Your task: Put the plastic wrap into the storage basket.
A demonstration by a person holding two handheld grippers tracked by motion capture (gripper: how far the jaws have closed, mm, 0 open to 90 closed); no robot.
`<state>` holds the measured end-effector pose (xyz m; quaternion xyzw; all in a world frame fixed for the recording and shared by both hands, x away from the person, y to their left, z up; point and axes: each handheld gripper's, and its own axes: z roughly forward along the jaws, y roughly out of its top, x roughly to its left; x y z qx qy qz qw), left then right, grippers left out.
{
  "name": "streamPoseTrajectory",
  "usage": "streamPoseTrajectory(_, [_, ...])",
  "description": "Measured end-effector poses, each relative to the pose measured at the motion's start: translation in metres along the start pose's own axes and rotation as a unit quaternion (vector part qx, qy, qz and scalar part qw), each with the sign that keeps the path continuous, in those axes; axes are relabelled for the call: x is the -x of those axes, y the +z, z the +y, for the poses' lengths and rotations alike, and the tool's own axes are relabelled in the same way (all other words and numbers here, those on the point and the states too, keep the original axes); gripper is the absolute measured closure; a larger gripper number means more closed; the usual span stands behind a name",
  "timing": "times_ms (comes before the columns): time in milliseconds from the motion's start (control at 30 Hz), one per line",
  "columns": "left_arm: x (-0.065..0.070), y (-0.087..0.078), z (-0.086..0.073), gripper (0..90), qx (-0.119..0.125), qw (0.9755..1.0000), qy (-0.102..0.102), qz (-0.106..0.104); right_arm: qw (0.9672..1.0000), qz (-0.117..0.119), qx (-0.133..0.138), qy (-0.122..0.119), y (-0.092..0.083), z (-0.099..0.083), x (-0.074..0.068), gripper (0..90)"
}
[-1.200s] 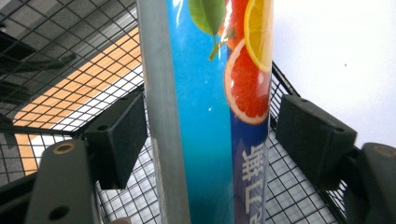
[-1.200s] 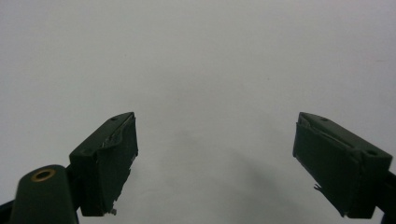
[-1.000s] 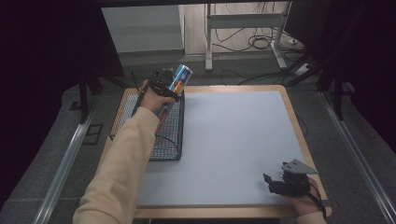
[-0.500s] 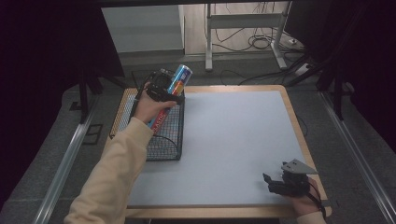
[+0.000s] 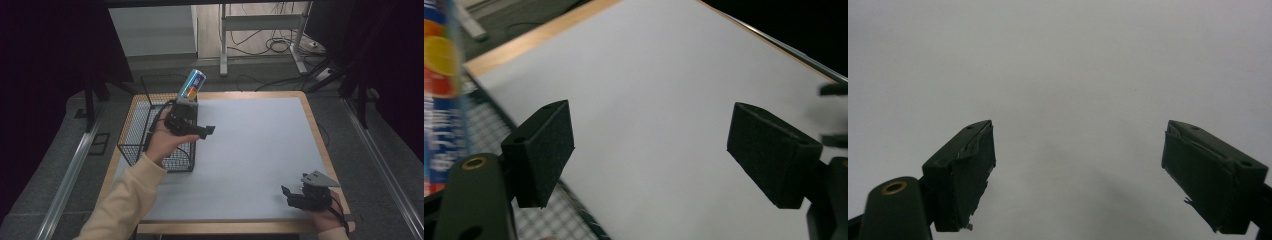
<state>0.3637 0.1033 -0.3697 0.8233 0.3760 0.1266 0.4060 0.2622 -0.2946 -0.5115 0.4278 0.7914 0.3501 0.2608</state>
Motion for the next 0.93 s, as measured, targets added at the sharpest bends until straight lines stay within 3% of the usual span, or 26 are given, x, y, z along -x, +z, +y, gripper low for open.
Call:
streamPoseTrajectory(200, [0.031, 0.007, -0.026, 18.8, -0.011, 0.999, 0.03, -0.032, 1.0, 0.0, -0.001, -0.001, 0.001, 0.0, 0.0, 14.4])
streamPoseTrajectory(333, [0.044, 0.012, -0.04, 18.6, -0.02, 0.9981, 0.042, -0.041, 1.0, 0.003, 0.006, -0.004, 0.0, 0.0, -0.002, 14.4])
streamPoseTrajectory(533, [0.052, 0.018, -0.058, 18.6, -0.021, 0.9971, 0.045, -0.058, 1.0, 0.005, 0.005, -0.005, 0.001, 0.0, -0.002, 14.4])
streamPoseTrajectory(767, [0.053, 0.018, -0.06, 18.5, -0.02, 0.9966, 0.046, -0.066, 0.9999, 0.006, 0.011, -0.007, 0.001, 0.001, -0.002, 14.3])
streamPoseTrajectory(933, [0.054, 0.02, -0.062, 18.0, -0.024, 0.9958, 0.058, -0.068, 0.9998, 0.008, 0.017, -0.011, 0.001, 0.0, -0.002, 14.3])
